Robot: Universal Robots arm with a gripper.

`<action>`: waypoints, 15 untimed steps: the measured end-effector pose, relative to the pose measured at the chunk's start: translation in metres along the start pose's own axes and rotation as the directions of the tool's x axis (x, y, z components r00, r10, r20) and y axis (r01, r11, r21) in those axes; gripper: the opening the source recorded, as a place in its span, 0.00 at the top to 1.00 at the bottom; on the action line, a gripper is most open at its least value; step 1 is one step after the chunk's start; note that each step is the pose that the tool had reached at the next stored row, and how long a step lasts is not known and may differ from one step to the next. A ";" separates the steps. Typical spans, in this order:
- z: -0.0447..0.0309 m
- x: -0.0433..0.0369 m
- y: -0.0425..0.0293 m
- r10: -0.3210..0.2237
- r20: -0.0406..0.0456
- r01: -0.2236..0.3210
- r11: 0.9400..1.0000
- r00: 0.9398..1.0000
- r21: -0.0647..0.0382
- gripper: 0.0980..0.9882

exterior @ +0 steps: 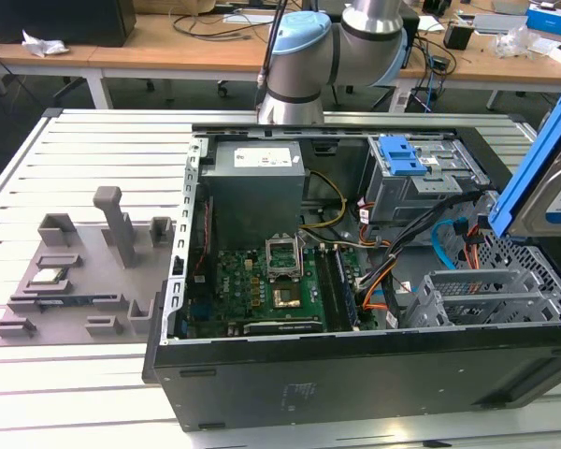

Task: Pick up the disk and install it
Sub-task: 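Pick up the disk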

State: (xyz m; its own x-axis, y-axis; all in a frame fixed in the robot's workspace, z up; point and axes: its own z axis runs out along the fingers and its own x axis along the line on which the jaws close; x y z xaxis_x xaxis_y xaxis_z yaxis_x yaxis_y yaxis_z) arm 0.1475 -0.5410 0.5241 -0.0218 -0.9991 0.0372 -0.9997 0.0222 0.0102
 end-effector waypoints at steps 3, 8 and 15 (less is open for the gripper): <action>0.0020 -0.0002 -0.0013 0.000 -0.003 0.000 1.000 1.000 0.000 0.70; 0.0046 -0.0004 -0.0027 0.000 -0.005 0.000 1.000 1.000 0.000 0.70; 0.0087 -0.0005 -0.0039 0.000 -0.006 0.000 1.000 1.000 -0.001 0.70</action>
State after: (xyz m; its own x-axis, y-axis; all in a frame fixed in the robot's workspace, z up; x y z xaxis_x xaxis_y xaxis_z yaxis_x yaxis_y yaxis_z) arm 0.1513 -0.5409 0.5153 -0.0218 -0.9988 0.0433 -0.9997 0.0223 0.0109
